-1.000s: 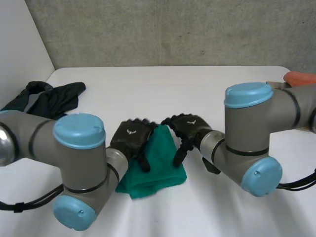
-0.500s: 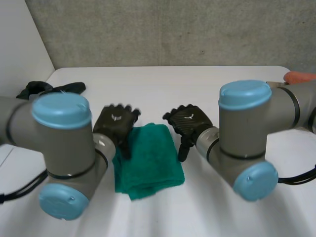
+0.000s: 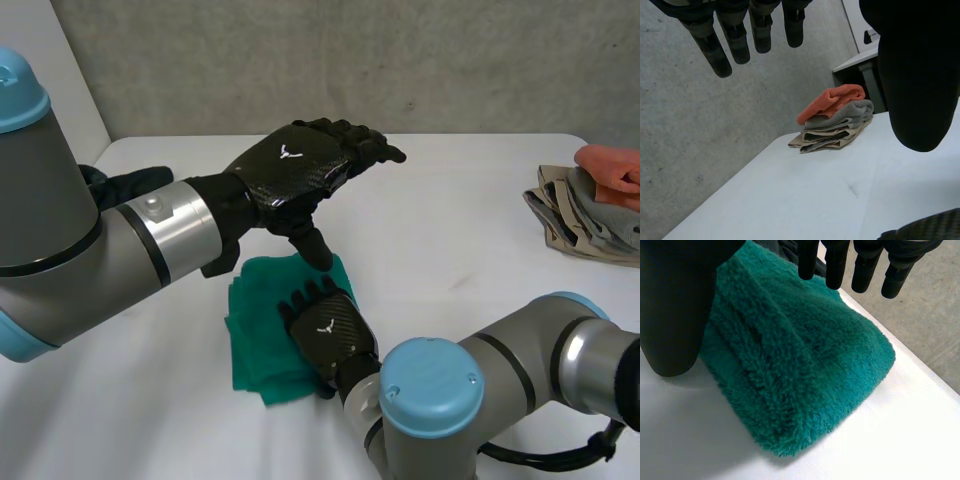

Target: Fold the laundry.

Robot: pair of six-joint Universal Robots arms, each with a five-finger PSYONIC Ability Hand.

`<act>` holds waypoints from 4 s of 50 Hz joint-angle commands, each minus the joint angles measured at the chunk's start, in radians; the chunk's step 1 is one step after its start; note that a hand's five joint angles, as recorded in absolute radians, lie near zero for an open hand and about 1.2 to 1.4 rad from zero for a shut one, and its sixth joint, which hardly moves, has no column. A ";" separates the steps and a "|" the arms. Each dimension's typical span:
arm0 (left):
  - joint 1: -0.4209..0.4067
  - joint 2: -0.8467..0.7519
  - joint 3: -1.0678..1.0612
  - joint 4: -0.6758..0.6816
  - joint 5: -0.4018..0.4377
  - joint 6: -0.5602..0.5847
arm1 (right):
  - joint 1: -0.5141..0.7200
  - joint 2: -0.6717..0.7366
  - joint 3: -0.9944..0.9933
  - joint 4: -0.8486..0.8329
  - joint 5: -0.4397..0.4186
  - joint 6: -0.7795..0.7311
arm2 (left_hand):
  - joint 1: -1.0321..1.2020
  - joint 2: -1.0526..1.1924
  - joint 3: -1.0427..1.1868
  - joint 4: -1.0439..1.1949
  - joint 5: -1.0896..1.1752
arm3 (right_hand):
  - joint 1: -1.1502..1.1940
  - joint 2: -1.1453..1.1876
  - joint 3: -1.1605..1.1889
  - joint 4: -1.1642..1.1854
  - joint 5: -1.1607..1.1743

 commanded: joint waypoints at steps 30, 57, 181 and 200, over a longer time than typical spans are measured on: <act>0.002 -0.005 0.109 0.003 -0.017 -0.020 | -0.190 -0.053 -0.297 -0.011 -0.070 -0.037 | -0.018 -0.036 -0.038 -0.029 -0.047 | 1.186 1.185 1.187 1.189 1.174; -0.011 0.000 0.178 0.008 -0.016 -0.097 | -1.053 -0.007 -0.570 -0.158 -0.470 0.212 | -0.018 -0.036 -0.038 -0.029 -0.047 | 1.186 1.185 1.187 1.189 1.174; -0.175 -0.305 0.073 0.206 -0.542 0.227 | -0.698 -0.410 0.220 0.115 -0.423 -0.152 | 1.204 1.186 1.183 1.193 1.175 | -0.036 -0.037 -0.035 -0.033 -0.048; -0.116 -0.141 0.075 0.140 -0.539 0.075 | -0.681 -0.409 0.191 0.164 -0.279 -0.027 | 0.039 0.020 0.018 0.028 0.010 | -0.036 -0.037 -0.035 -0.033 -0.048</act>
